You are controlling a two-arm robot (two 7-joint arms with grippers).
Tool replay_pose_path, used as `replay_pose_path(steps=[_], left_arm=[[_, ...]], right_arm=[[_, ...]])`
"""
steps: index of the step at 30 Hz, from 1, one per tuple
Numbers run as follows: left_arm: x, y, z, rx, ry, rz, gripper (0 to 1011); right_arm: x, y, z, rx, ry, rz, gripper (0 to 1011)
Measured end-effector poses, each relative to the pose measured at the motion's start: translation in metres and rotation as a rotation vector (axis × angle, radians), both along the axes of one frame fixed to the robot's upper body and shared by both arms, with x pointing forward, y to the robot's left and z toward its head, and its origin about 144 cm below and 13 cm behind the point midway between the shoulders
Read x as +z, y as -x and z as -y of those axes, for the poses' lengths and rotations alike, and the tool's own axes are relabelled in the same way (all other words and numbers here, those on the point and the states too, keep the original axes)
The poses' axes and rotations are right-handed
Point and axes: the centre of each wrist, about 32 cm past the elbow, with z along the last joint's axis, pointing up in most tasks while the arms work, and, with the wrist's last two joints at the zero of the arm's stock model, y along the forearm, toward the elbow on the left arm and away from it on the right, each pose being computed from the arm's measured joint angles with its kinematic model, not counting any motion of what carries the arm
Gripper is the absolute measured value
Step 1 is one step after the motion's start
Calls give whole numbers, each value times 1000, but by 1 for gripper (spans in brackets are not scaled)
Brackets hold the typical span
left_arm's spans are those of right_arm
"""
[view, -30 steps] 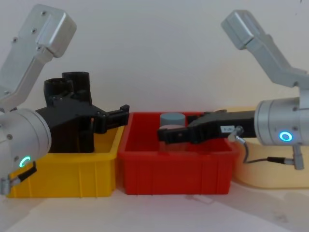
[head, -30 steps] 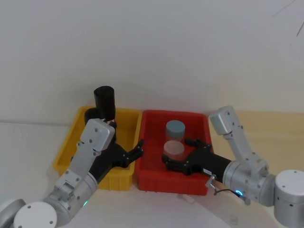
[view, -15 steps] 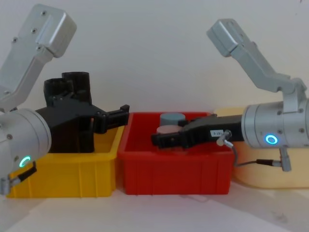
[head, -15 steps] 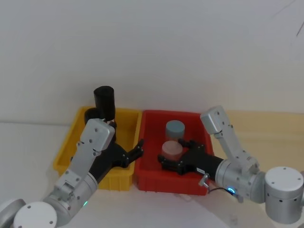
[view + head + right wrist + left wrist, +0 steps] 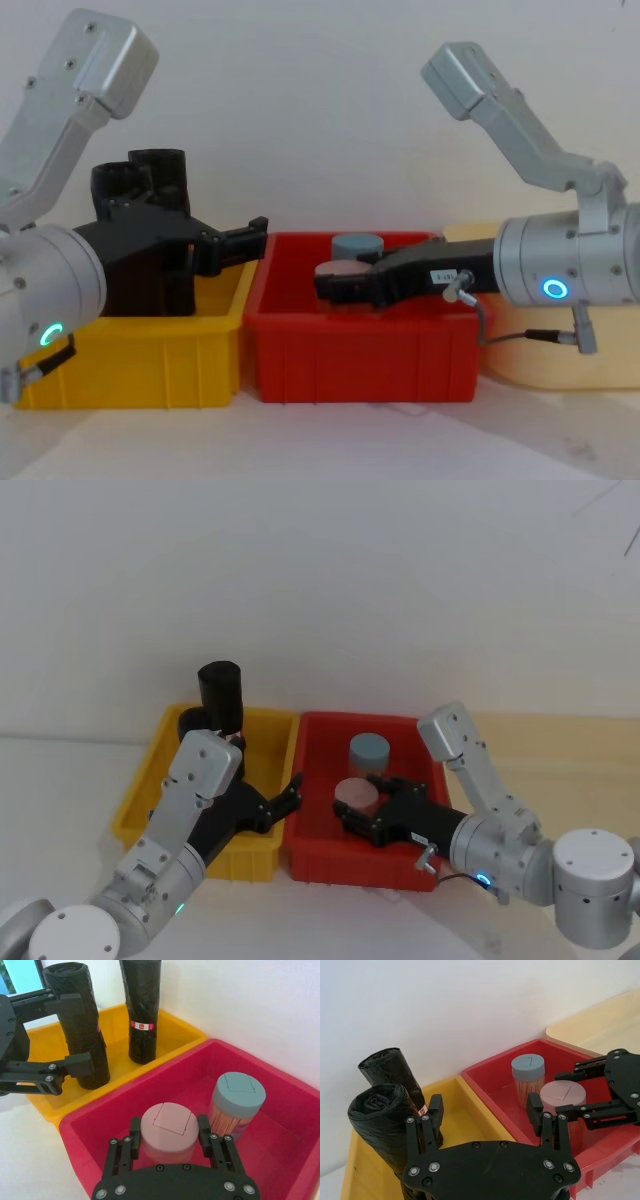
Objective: Pick up the garbage bag with the one hand and transfer it to the other hand.
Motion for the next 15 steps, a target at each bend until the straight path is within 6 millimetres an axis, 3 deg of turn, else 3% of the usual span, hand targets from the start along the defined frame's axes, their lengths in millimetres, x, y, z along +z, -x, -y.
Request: replay_pose_path(steps=[9, 15], left_arm=[[0, 0, 0, 0, 0, 0, 1002], [0, 0, 0, 0, 0, 0, 1002]], right_arm=[[7, 3, 5, -22, -5, 41, 664], [22, 7, 14, -52, -16, 104, 664]])
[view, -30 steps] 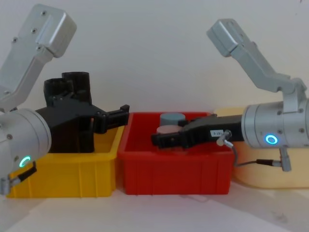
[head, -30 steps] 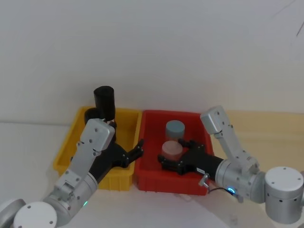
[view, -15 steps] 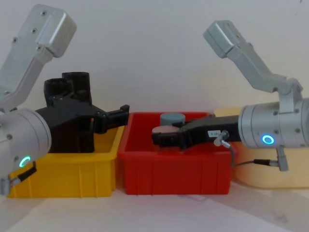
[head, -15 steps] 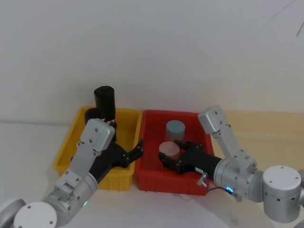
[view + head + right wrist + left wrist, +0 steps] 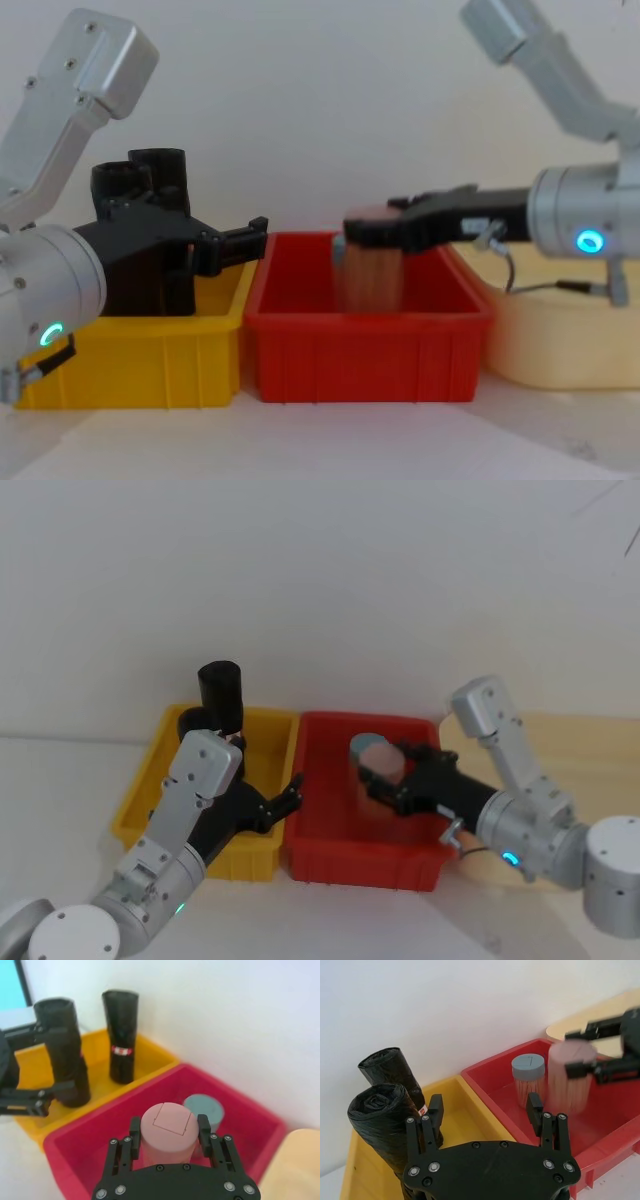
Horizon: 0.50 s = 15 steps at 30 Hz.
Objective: Pick up the garbage bag with the one hand and transfer it to the other hand.
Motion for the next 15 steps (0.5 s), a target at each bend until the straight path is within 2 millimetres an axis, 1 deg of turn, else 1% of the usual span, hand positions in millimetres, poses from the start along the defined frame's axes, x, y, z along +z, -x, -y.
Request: replay_pose_path(steps=[5, 7, 8, 9, 15], left_arm=[[0, 0, 0, 0, 0, 0, 1001], [0, 0, 0, 0, 0, 0, 1002], [0, 0, 0, 0, 0, 0, 1002], [0, 0, 0, 0, 0, 0, 1001], [0, 0, 0, 0, 0, 0, 1001]], right_arm=[[16, 5, 9, -31, -13, 57, 664], [28, 8, 17, -58, -25, 98, 664], [28, 8, 17, -58, -25, 98, 664], [34, 10, 23, -77, -32, 120, 664], [54, 16, 41, -149, -57, 188, 664]])
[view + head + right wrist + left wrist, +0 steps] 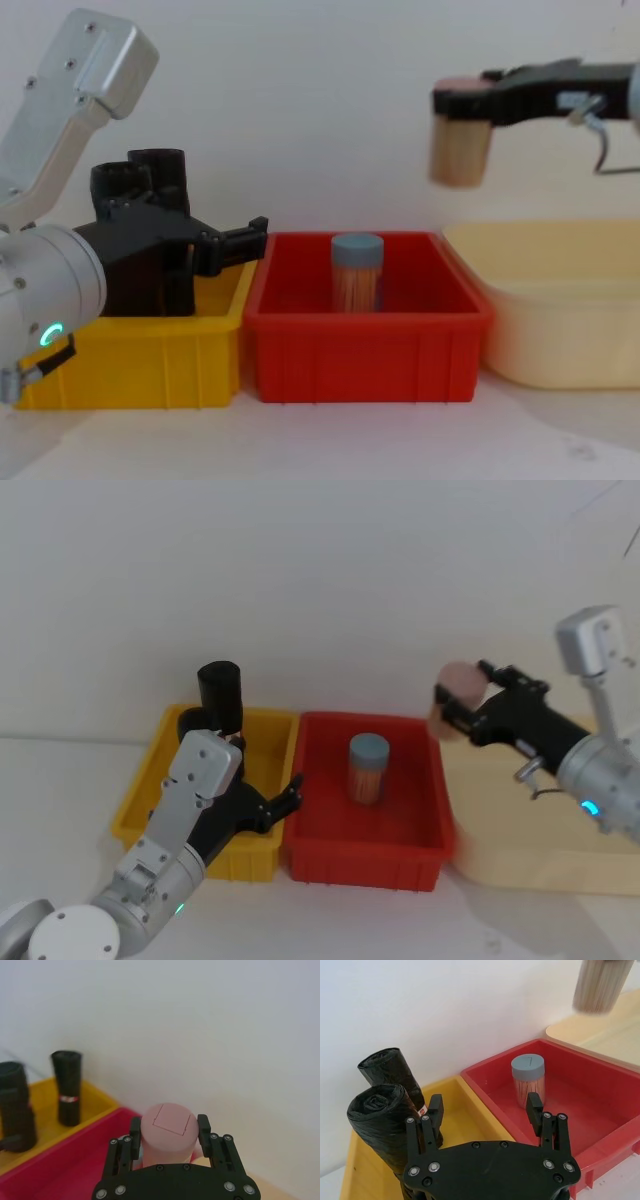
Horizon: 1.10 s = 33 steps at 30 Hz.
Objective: Pick up the garbage bag with the one hand and transfer it to the other hand.
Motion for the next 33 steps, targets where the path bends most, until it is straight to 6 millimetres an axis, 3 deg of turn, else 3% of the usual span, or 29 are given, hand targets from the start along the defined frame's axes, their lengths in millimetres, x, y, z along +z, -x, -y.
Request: replay_pose_path(steps=[7, 15, 22, 33], left_arm=[[0, 0, 0, 0, 0, 0, 1001], [0, 0, 0, 0, 0, 0, 1001], [0, 0, 0, 0, 0, 0, 1001], [0, 0, 0, 0, 0, 0, 1001]], right_arm=[[13, 7, 21, -96, -21, 33, 664], [13, 11, 38, -179, -18, 2, 664], [6, 11, 45, -215, 0, -62, 664], [-21, 1, 43, -233, 48, -188, 665]])
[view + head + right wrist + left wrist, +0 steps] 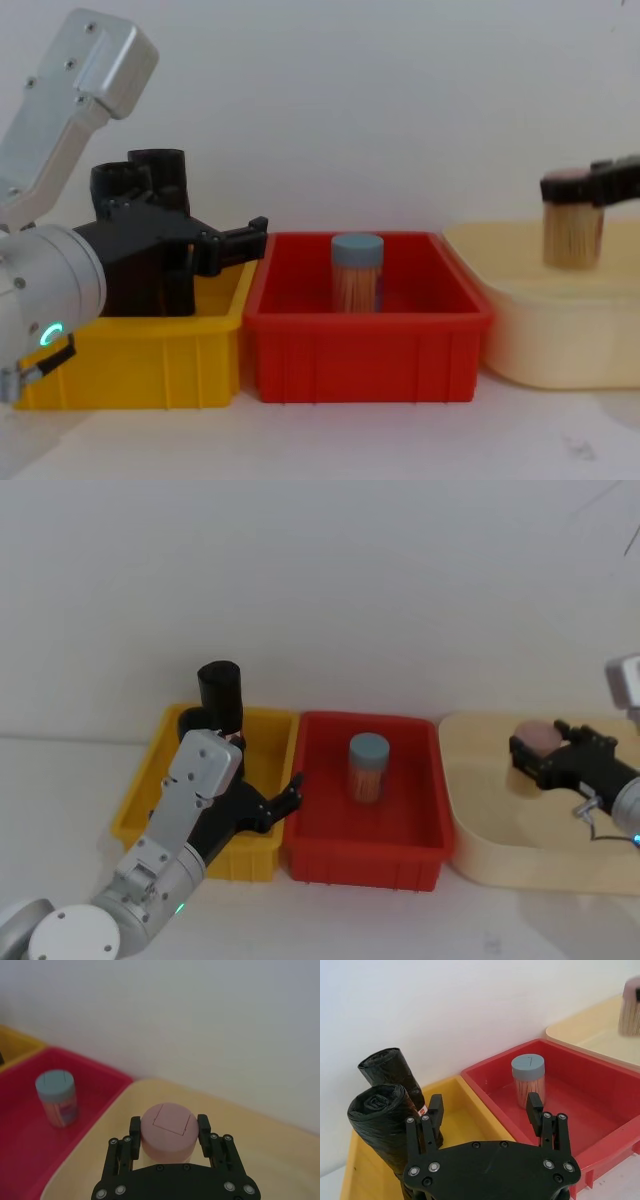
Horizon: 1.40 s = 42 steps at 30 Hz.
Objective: Pick up the garbage bag with the one hand and transfer it to the other hand.
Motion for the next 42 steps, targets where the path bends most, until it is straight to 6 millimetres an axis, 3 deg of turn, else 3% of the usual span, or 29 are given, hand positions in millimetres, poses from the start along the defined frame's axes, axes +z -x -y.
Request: replay_pose_path(steps=[5, 10, 16, 42], left_arm=[[0, 0, 0, 0, 0, 0, 1001], [0, 0, 0, 0, 0, 0, 1001], [0, 0, 0, 0, 0, 0, 1001], [0, 0, 0, 0, 0, 0, 1001]], right_arm=[[-12, -6, -4, -3, 17, -43, 697], [-19, -9, -6, -7, 27, -69, 866], [-23, -11, -8, -8, 35, -85, 999], [-30, -13, -10, -11, 47, -110, 1001]])
